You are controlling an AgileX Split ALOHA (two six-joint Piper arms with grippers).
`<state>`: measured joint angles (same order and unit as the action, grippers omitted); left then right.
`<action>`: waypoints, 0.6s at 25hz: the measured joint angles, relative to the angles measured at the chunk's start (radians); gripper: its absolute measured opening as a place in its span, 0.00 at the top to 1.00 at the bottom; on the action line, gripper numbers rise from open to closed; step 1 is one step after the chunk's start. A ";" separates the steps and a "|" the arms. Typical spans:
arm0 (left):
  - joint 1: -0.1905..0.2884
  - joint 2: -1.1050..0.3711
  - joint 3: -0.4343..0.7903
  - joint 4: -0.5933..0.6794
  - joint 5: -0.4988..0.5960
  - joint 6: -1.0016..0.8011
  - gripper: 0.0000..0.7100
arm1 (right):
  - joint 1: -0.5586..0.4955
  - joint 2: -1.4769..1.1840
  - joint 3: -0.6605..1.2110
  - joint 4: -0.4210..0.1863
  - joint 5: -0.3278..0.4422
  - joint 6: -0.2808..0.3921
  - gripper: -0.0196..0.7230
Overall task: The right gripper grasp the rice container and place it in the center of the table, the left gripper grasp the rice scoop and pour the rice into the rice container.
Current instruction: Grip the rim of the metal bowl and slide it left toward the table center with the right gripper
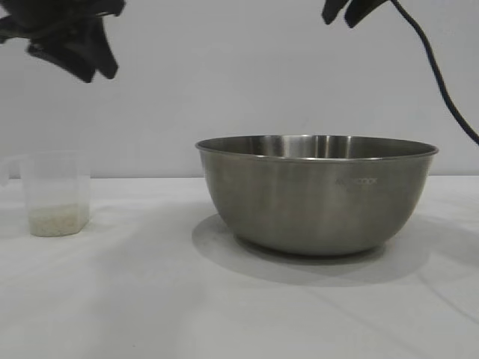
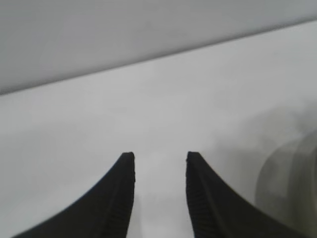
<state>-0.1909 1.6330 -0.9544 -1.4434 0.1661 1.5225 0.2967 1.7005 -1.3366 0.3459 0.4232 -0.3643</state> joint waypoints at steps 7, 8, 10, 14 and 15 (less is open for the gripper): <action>0.000 -0.173 0.220 -0.307 0.111 0.434 0.62 | 0.015 -0.314 0.448 0.002 -0.296 -0.034 0.62; 0.000 -0.182 0.228 -0.310 0.114 0.429 0.62 | 0.016 -0.346 0.479 0.002 -0.302 -0.036 0.62; 0.000 -0.189 0.232 -0.318 0.112 0.416 0.62 | 0.017 -0.383 0.520 0.002 -0.302 -0.036 0.62; 0.000 -0.191 0.232 -0.318 0.090 0.403 0.62 | 0.018 -0.389 0.535 0.002 -0.292 -0.036 0.62; 0.000 -0.189 0.232 -0.318 0.085 0.389 0.62 | 0.018 -0.383 0.537 0.002 -0.291 -0.038 0.62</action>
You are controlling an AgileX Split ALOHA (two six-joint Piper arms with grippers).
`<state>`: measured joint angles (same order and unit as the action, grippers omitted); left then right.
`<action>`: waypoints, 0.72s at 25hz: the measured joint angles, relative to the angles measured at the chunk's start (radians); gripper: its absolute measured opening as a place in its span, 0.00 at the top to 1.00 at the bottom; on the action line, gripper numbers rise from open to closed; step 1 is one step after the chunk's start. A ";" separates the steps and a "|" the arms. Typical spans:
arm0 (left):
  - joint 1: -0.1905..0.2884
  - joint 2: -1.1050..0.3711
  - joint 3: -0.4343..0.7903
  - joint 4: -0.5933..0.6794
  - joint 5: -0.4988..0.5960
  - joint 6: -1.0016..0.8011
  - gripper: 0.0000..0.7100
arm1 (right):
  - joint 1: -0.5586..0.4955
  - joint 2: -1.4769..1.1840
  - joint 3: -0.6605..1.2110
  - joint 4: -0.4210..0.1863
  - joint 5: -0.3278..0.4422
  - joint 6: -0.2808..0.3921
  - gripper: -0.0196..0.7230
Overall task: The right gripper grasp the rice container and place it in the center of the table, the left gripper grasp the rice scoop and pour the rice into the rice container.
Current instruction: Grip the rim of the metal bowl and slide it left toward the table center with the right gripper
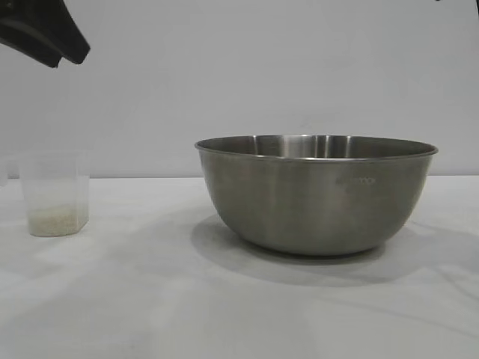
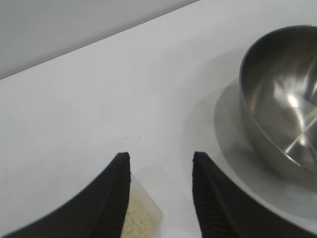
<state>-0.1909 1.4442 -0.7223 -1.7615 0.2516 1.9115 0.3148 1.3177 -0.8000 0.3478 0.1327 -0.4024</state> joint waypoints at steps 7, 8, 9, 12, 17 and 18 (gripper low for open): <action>0.000 0.032 -0.027 0.000 0.034 -0.083 0.62 | 0.002 0.041 0.000 0.016 0.089 0.000 0.62; 0.000 0.034 -0.033 0.000 0.034 -0.099 0.62 | 0.002 0.044 0.000 0.016 0.101 -0.002 0.62; 0.000 0.036 -0.038 0.000 0.030 -0.107 0.62 | 0.002 0.044 0.000 0.016 0.120 -0.002 0.62; 0.000 0.048 -0.055 0.000 -0.008 -0.120 0.62 | -0.017 0.072 0.000 0.016 0.172 -0.002 0.62; 0.000 0.057 -0.081 -0.002 -0.076 -0.153 0.62 | -0.089 0.190 0.000 0.016 0.212 0.067 0.62; 0.000 0.059 -0.085 -0.004 -0.080 -0.168 0.62 | -0.096 0.207 0.000 0.016 0.216 0.072 0.62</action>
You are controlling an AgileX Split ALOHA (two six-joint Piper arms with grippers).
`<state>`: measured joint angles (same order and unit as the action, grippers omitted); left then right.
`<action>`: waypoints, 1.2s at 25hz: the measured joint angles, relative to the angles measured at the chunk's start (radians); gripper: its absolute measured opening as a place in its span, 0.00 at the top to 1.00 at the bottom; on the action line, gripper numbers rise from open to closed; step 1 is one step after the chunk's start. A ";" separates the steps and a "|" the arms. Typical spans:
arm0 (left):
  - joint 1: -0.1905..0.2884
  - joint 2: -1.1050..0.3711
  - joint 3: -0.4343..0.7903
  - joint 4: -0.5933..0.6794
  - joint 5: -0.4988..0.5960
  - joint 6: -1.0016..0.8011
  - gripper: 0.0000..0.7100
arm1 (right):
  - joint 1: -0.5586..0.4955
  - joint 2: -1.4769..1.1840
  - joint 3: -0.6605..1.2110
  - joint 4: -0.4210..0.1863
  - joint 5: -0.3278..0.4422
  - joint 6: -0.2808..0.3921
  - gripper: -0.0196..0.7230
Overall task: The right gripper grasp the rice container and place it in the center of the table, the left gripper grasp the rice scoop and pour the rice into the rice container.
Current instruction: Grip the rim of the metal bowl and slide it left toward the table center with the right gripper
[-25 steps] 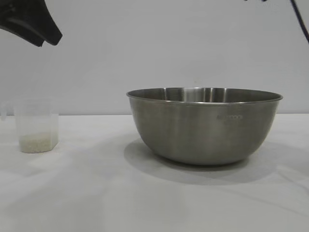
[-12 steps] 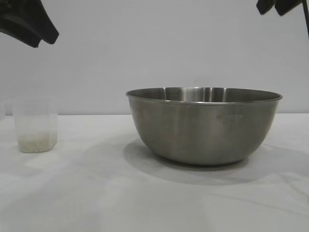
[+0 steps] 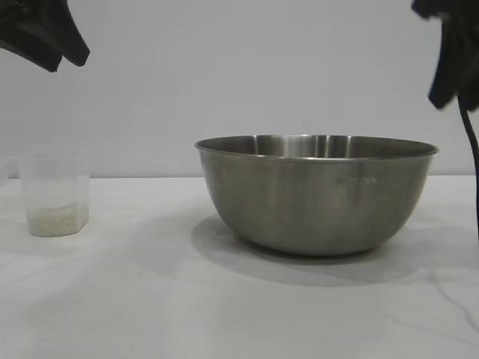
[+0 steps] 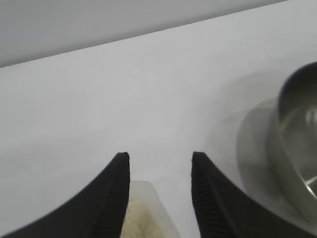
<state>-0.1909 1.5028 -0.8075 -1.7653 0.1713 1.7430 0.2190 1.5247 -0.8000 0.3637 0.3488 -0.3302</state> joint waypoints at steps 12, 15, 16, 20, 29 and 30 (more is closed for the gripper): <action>0.000 0.000 -0.002 0.000 -0.003 -0.041 0.62 | 0.000 0.090 -0.144 0.075 0.142 0.013 0.62; 0.000 0.000 -0.002 0.000 -0.003 -0.041 0.62 | 0.000 0.137 -0.148 0.096 0.159 0.028 0.62; 0.000 0.000 -0.002 0.000 -0.003 -0.041 0.62 | 0.000 0.145 -0.148 0.097 0.159 0.028 0.62; 0.000 0.002 -0.002 0.000 -0.003 -0.041 0.62 | 0.000 0.183 -0.148 0.098 0.144 0.028 0.62; 0.000 0.002 -0.002 0.000 -0.014 -0.039 0.62 | 0.070 0.240 -0.155 0.103 0.115 0.007 0.97; 0.000 0.002 -0.002 0.000 -0.026 -0.032 0.62 | 0.087 0.240 -0.155 0.103 0.119 0.003 0.97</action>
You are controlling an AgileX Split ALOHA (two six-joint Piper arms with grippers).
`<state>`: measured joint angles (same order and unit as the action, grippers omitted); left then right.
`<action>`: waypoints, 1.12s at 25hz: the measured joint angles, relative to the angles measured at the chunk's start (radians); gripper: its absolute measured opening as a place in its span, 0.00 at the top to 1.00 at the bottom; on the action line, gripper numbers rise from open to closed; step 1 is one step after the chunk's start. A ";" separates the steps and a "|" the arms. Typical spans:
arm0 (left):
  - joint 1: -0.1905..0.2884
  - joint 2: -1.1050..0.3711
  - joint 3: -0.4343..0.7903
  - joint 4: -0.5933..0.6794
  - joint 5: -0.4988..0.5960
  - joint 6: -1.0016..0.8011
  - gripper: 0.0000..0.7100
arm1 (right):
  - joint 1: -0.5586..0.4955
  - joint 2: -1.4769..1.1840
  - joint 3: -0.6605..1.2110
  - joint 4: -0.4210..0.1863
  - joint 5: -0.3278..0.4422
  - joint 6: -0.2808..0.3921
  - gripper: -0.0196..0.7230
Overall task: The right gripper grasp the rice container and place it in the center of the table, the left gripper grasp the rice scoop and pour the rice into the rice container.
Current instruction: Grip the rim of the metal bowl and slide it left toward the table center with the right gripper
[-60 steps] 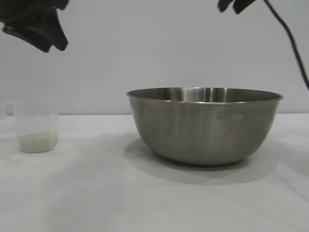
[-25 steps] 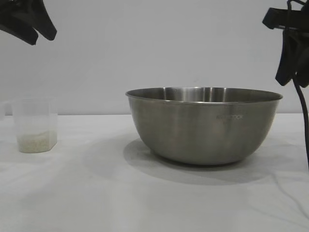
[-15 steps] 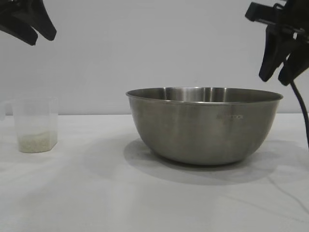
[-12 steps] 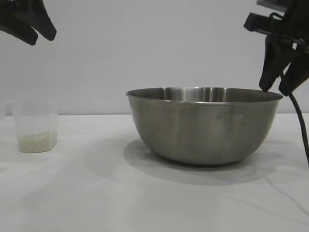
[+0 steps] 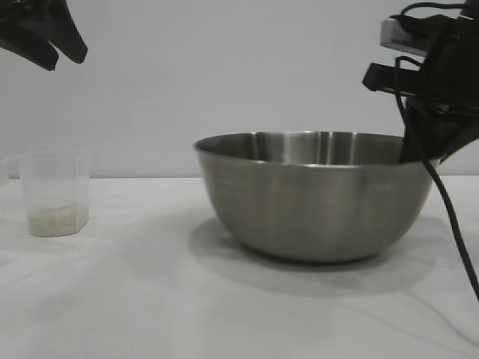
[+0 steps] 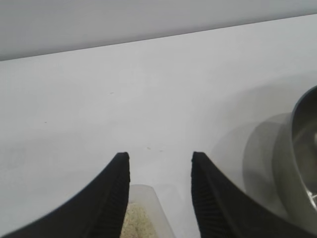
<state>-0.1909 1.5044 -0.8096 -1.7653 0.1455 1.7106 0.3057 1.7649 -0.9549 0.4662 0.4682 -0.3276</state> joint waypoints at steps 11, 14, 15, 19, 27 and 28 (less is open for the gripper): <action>0.000 -0.016 0.015 -0.003 -0.027 0.034 0.62 | 0.099 -0.033 0.000 0.000 -0.064 -0.017 0.76; 0.000 -0.060 0.074 -0.004 -0.032 0.070 0.62 | 0.099 -0.104 0.000 -0.009 -0.112 -0.029 0.60; 0.000 -0.074 0.096 -0.004 -0.032 0.083 0.62 | 0.099 -0.130 0.000 -0.020 -0.128 -0.029 0.61; 0.000 -0.103 0.148 -0.004 -0.043 0.101 0.62 | 0.100 -0.224 0.000 -0.042 -0.162 -0.029 0.55; 0.000 -0.108 0.177 -0.004 -0.103 0.058 0.62 | 0.100 -0.345 0.000 -0.048 -0.102 -0.031 0.57; 0.000 -0.108 0.177 -0.004 -0.118 0.035 0.62 | 0.100 -0.344 0.000 -0.048 -0.095 -0.031 0.57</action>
<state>-0.1909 1.3962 -0.6330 -1.7696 0.0272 1.7455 0.4062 1.4205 -0.9549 0.4181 0.3736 -0.3588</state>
